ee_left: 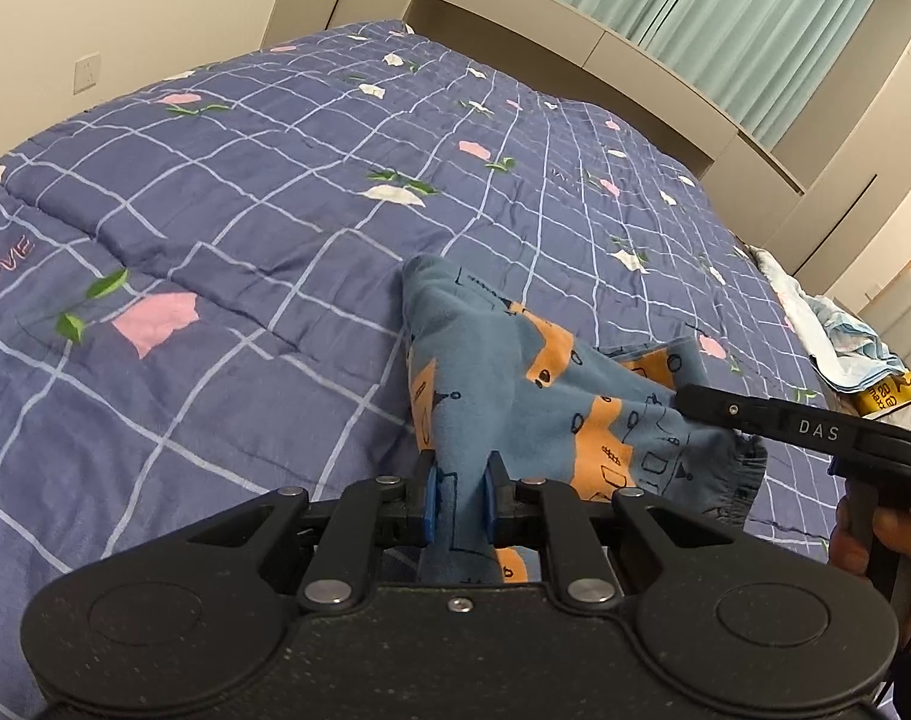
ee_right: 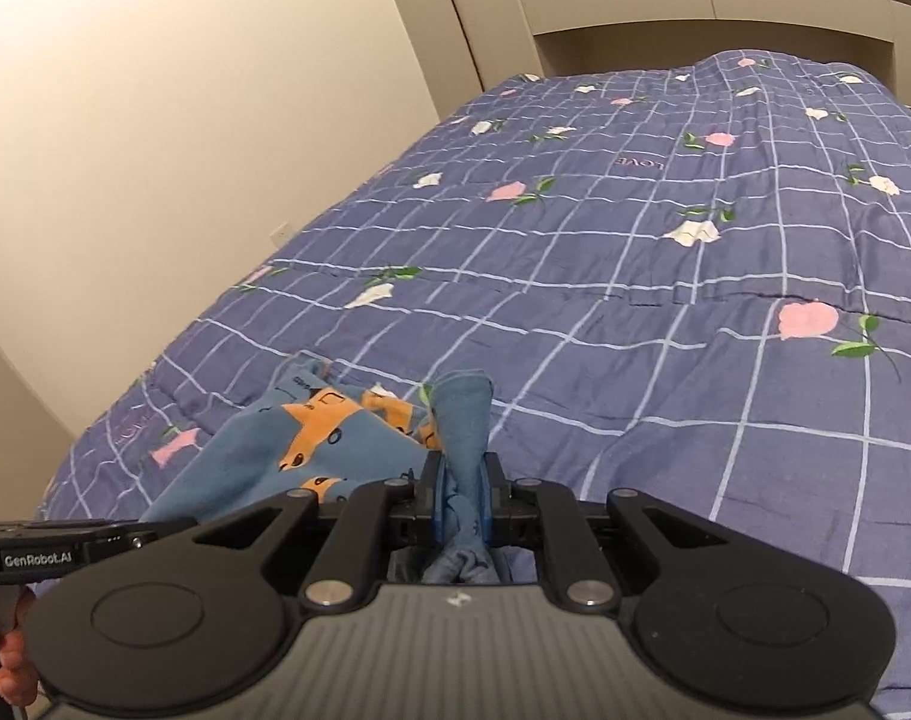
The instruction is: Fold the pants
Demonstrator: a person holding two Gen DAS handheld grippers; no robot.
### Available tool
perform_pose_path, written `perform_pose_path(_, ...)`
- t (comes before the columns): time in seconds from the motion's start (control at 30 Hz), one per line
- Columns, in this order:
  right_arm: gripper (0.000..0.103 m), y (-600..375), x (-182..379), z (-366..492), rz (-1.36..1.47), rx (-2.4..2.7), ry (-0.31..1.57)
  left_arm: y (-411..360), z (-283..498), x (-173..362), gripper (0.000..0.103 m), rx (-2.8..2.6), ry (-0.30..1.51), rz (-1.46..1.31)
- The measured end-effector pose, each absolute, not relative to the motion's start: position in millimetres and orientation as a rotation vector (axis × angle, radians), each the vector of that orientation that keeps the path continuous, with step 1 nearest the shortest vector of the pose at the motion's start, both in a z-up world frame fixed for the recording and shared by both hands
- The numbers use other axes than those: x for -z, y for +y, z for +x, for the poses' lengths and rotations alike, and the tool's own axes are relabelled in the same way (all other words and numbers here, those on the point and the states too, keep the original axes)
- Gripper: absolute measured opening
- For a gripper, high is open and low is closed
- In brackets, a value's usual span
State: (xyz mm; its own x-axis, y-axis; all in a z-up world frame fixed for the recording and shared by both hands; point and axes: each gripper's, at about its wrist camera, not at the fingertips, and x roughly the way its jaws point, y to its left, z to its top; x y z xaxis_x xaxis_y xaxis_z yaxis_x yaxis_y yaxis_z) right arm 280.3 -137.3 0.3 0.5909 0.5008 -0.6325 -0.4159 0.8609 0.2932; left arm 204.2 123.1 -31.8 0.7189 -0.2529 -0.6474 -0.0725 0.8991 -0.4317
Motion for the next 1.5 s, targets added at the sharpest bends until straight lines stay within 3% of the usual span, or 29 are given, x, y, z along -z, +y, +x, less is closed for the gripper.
perform_pose_path(0.23, 0.028, -133, 0, 274, 0.08, -0.498, 0.751, 121, 204, 35, 0.022, 0.082, 0.782, -0.441)
perform_pose_path(0.43, 0.037, -134, -4, 266, 0.064, -0.467, 0.724, 118, 198, 28, 0.037, 0.071, 0.768, -0.432)
perform_pose_path(0.57, 0.057, -138, -10, 257, 0.056, -0.453, 0.693, 116, 191, 20, 0.061, 0.045, 0.745, -0.421)
perform_pose_path(0.67, 0.072, -138, -16, 245, 0.046, -0.448, 0.657, 115, 183, 13, 0.071, 0.032, 0.728, -0.411)
perform_pose_path(0.9, 0.095, -136, -32, 210, 0.018, -0.43, 0.564, 110, 159, -6, 0.099, -0.001, 0.683, -0.355)
perform_pose_path(1.03, 0.103, -138, -41, 186, 0.004, -0.413, 0.503, 108, 140, -18, 0.102, -0.034, 0.637, -0.318)
perform_pose_path(1.5, 0.103, -148, -57, 77, 0.009, -0.32, 0.365, 91, 46, -50, 0.102, -0.059, 0.477, -0.181)
